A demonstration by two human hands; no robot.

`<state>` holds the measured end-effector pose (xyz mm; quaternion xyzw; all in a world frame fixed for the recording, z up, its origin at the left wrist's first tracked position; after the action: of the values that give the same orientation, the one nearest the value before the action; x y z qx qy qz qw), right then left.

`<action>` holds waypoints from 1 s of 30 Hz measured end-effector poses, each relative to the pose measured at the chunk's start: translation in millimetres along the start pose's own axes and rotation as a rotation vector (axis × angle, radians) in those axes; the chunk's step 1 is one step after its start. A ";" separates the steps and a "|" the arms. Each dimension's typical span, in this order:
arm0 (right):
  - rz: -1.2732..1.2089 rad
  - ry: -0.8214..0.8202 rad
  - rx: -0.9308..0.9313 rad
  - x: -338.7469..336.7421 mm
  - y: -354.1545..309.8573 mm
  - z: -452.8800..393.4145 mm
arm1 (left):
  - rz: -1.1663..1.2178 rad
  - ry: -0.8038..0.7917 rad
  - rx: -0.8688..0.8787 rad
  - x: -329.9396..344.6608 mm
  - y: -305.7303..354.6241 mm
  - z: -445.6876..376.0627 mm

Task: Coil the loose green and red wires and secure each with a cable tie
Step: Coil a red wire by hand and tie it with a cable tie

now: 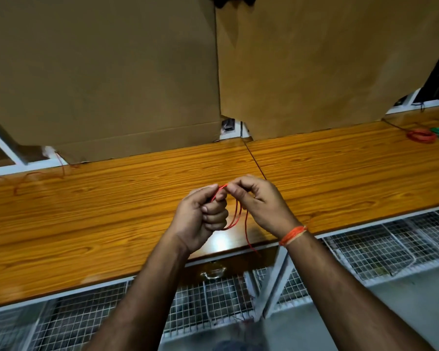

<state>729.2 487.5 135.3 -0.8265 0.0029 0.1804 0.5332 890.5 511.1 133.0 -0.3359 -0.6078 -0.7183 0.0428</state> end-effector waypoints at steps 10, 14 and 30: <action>-0.144 0.004 0.031 18.9 3.2 10.0 | 0.207 -0.088 -0.098 -12.9 -9.8 14.8; -0.281 -0.024 0.100 24.0 19.0 19.2 | 0.365 -0.044 -0.068 -16.4 -9.5 13.7; 0.278 -0.024 -0.129 6.9 20.5 56.0 | 0.116 0.457 0.267 -49.1 18.5 14.7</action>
<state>715.1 529.4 94.7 -0.8485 0.0994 0.2623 0.4488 943.4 502.5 122.9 -0.1904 -0.6515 -0.6853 0.2638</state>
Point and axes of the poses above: each hand's wrist, its own z-axis away from the middle knuckle, its own x-axis out of the palm, y = z × x, the point moved 2 cm from there along -z, towards the middle knuckle, and after that the axes turned 6 degrees about -z, right-handed, at the moved point
